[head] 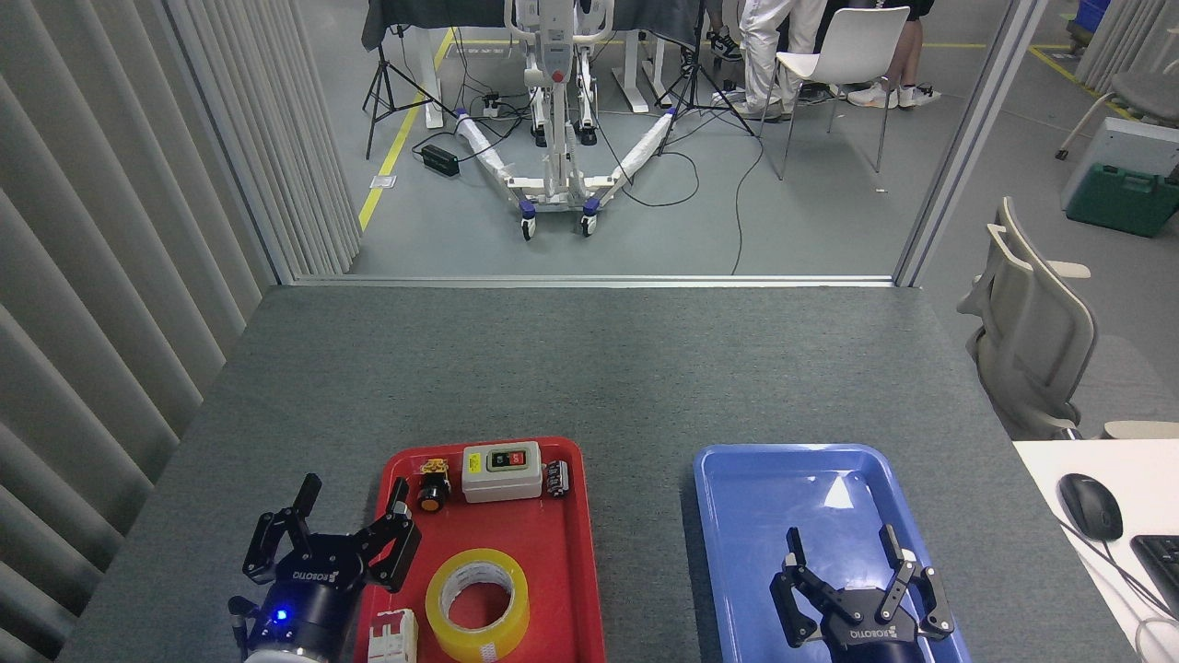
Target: Place and move tape with both arms
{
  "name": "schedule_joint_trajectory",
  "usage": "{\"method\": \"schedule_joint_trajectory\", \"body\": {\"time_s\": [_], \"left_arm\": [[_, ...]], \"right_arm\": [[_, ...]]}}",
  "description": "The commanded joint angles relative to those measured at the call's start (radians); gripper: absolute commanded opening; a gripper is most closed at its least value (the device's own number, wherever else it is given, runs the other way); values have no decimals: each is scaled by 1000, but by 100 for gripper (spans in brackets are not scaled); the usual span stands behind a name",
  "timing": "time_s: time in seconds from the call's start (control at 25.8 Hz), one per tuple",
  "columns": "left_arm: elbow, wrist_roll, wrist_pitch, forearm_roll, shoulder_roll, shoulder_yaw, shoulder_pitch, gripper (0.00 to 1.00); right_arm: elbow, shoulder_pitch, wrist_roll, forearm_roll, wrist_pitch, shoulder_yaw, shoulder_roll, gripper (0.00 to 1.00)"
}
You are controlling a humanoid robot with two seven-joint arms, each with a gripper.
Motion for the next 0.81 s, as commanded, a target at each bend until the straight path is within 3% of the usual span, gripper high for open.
{"method": "schedule_joint_trajectory", "body": {"time_s": [0.0, 0.23, 0.77], "left_arm": [[3, -3, 1, 5, 2, -2, 0, 100], [-3, -54, -6, 42, 3, -31, -43, 100], [37, -454, 9, 158, 22, -112, -158, 100]], "right_arm": [[0, 0, 0, 0, 0, 0, 0, 100], [-1, 0, 0, 2, 0, 0, 0, 100], [0, 0, 0, 2, -2, 0, 3, 100]]}}
